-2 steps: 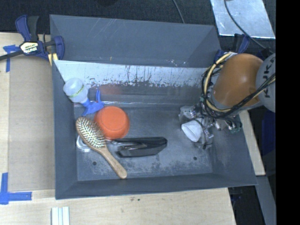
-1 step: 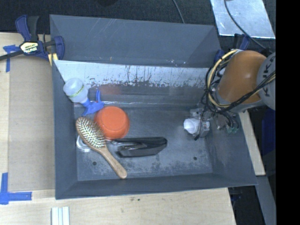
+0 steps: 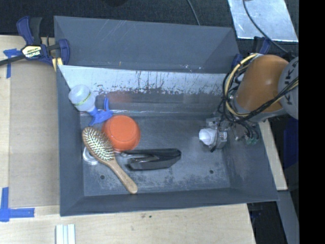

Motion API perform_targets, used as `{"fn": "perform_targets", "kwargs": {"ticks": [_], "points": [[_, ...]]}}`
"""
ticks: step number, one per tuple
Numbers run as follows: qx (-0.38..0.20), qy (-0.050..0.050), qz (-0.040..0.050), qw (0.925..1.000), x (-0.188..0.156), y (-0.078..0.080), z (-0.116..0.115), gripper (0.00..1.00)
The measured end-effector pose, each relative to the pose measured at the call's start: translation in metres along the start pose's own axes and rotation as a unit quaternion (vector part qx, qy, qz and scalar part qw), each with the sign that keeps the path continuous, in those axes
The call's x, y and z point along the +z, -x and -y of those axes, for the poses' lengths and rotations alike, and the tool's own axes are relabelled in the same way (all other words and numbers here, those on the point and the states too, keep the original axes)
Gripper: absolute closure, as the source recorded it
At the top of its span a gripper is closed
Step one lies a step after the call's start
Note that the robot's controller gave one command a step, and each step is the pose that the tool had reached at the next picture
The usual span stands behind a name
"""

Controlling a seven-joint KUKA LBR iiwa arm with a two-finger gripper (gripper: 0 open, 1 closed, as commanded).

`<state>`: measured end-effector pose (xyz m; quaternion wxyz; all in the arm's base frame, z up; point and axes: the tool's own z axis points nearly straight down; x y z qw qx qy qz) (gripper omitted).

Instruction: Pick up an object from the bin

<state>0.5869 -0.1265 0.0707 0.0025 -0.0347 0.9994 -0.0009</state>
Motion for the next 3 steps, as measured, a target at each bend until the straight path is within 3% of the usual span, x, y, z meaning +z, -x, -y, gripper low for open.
{"fn": "perform_targets", "kwargs": {"ticks": [1, 3], "points": [[0.0, 0.001, -0.0031, 1.0, -0.014, -0.002, -0.001, 1.0], [0.0, 0.0, 0.0008, 1.0, -0.064, 0.0, 0.0, 1.0]]}}
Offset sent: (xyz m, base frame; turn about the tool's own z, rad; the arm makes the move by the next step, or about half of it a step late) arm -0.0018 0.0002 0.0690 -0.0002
